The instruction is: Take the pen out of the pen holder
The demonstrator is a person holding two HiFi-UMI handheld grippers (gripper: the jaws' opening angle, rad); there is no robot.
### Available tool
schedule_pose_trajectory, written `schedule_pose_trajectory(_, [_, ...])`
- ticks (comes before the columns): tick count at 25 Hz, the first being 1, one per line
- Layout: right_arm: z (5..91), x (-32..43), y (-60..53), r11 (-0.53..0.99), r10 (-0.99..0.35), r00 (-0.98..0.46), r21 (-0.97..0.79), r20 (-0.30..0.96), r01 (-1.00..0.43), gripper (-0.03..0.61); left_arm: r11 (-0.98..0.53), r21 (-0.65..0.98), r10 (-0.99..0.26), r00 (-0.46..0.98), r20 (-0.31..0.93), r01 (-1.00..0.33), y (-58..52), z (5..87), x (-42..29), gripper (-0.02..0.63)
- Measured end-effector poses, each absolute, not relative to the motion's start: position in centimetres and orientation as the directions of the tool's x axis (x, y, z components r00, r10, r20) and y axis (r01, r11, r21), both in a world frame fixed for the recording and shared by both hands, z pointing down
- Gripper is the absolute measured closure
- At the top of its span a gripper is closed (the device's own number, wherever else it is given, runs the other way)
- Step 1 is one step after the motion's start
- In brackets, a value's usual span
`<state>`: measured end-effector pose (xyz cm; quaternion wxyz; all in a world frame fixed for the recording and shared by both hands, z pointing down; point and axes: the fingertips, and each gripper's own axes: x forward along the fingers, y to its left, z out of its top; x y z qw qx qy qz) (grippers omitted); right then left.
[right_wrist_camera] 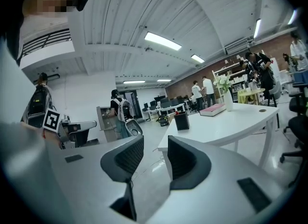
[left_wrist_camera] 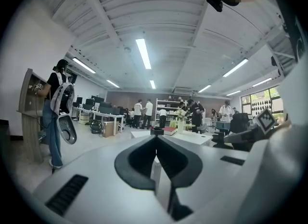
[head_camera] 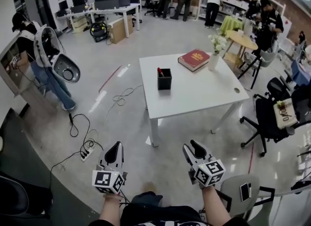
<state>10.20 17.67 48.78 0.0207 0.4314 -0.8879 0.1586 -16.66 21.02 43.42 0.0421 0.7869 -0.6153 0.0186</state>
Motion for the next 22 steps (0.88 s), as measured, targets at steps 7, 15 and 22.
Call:
schedule_pose_trajectory(7, [48.7, 8.7, 14.3, 0.556, -0.776, -0.606, -0.266, 0.172, -0.788, 0.426, -0.27, 0.062, -0.959, 0.274, 0.069, -0.961, 15.9, 42.9, -18.1, 0.611])
schedule_pose_trajectory(15, [49.5, 8.4, 10.9, 0.523, -0.796, -0.575, -0.261, 0.191, -0.811, 0.426, -0.316, 0.083, -0.944, 0.321, 0.07, -0.945, 11.4, 43.6, -18.1, 0.611])
schedule_pose_trajectory(22, [49.9, 7.6, 8.3, 0.5, -0.814, -0.549, -0.25, 0.192, -0.829, 0.426, -0.349, 0.098, -0.93, 0.357, 0.085, -0.932, 8.8, 45.2, -18.9, 0.611])
